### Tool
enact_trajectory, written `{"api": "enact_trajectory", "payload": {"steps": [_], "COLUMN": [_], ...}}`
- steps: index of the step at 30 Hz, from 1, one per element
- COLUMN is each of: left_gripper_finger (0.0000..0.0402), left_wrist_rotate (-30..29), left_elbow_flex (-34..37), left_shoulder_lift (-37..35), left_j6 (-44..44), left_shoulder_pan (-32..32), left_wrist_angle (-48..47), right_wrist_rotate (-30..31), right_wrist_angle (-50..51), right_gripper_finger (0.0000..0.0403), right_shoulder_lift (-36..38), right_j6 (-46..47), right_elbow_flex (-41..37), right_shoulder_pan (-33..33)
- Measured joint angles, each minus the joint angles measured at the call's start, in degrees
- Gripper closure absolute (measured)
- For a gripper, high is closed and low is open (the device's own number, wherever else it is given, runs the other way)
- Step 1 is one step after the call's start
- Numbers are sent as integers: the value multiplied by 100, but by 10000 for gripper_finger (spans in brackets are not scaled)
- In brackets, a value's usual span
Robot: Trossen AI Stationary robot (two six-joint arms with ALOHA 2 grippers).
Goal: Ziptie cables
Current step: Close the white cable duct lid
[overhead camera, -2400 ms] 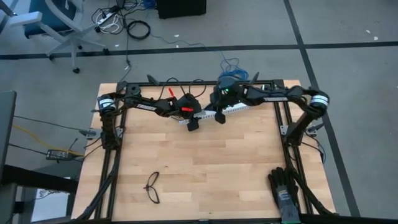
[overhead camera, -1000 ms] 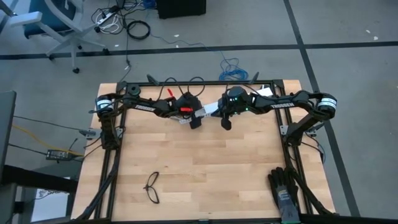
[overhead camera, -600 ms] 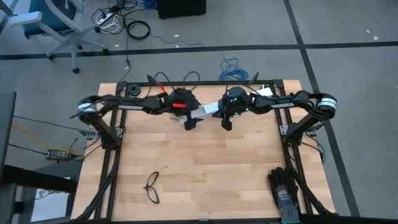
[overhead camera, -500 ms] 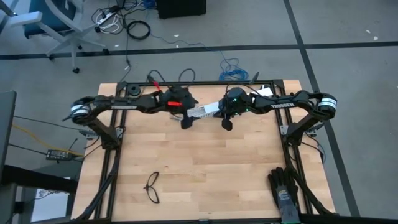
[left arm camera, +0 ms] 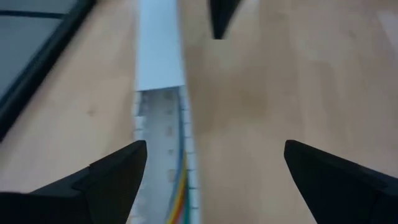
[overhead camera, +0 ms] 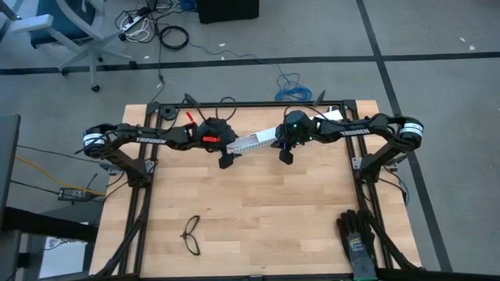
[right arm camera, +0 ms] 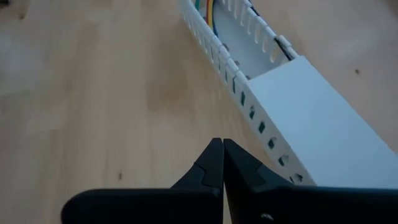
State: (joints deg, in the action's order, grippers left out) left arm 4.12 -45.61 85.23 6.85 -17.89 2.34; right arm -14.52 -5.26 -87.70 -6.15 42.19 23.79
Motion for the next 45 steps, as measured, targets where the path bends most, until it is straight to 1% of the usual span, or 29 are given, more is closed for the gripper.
{"api": "enact_trajectory", "payload": {"steps": [4,6,11,13,16,22,31,37,41,45], "left_gripper_finger": [9,9,9,9,9,9,9,9,9,9], "left_wrist_rotate": [-139,14,677,749,705,505,479,481,484,483], "left_elbow_flex": [325,479,712,757,753,748,748,748,747,746], "left_shoulder_lift": [1,2,89,144,214,223,221,221,221,221], "left_j6": [-182,-244,-296,-348,-405,-292,-286,-947,-1263,-1309], "left_shoulder_pan": [-280,-494,-1100,-1261,-1400,-1435,-1434,-1373,-1344,-1346], "left_wrist_angle": [547,710,1204,1313,1476,1726,1802,1815,2062,2295], "right_wrist_rotate": [4,16,8,0,-9,-13,-15,-15,-14,-15], "right_wrist_angle": [-61,-66,-68,-69,-72,-56,-54,-57,-63,-62], "right_gripper_finger": [403,403,403,403,403,403,403,403,403,403], "right_shoulder_lift": [0,0,0,0,0,0,0,0,0,0], "right_j6": [-101,-151,-258,-292,-253,-252,-247,-234,-230,-230], "right_elbow_flex": [0,0,0,0,0,0,0,0,1,2], "right_shoulder_pan": [152,258,577,679,785,828,802,785,740,658]}}
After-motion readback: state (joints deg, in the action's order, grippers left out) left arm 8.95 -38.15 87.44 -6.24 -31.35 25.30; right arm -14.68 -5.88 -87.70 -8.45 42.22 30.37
